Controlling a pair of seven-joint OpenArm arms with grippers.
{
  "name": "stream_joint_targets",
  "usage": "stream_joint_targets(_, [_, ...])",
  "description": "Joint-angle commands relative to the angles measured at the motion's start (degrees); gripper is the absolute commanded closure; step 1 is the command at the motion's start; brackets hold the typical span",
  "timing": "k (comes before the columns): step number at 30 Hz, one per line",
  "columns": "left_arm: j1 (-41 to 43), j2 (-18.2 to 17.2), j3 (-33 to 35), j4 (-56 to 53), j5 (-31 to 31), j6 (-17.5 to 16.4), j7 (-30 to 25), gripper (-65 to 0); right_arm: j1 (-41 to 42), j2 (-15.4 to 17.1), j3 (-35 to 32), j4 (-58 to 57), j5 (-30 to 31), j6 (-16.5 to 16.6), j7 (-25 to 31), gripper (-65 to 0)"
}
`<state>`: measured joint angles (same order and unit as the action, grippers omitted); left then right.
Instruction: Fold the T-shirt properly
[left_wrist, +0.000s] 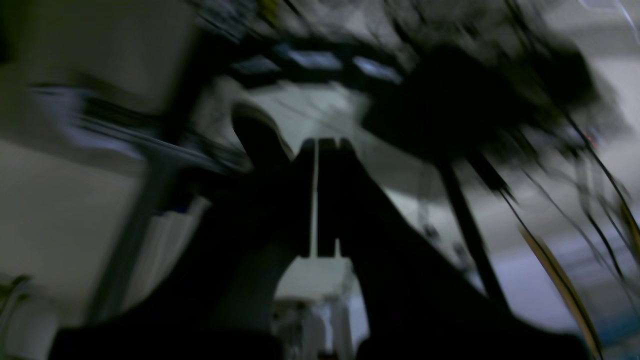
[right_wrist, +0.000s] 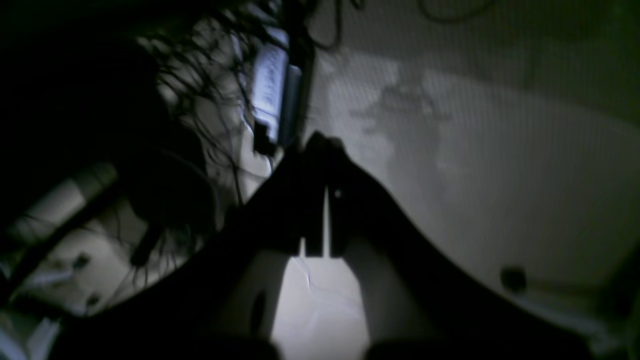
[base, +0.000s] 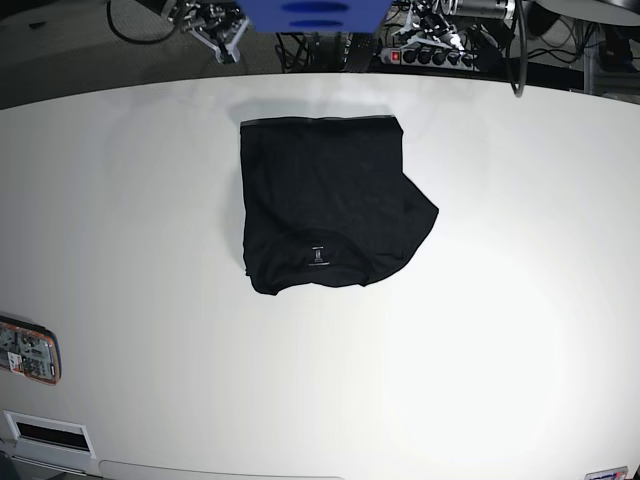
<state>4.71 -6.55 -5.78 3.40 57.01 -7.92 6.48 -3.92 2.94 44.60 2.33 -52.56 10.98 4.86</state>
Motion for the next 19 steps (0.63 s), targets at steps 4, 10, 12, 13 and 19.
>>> stream_joint_targets(4, [-0.01,-1.59,0.02,-0.10,-0.09,0.06,0.60,0.0,0.36,-1.58,0.19,0.18,0.29,0.40,0.98,0.0])
stream_joint_targets(10, [-0.01,-4.05,0.20,-0.10,3.95,-4.25,0.60,0.0,0.36,-1.93,0.19,0.18,0.29,0.40,0.81,0.0])
stream_joint_targets(12, [-0.01,-4.49,0.11,-0.10,6.50,-5.13,0.60,0.0,0.36,-1.84,0.19,0.18,0.29,0.40,0.98,0.0])
stream_joint_targets(13, [-0.01,-4.57,0.02,-0.10,7.29,-5.13,0.60,0.0,0.36,-1.75,0.19,0.27,0.29,0.40,1.25,0.0])
stream_joint_targets(19, [-0.01,-4.22,-0.06,-0.01,7.29,-4.96,0.60,0.0,0.36,-1.67,-0.07,0.27,0.29,0.40,0.90,0.0])
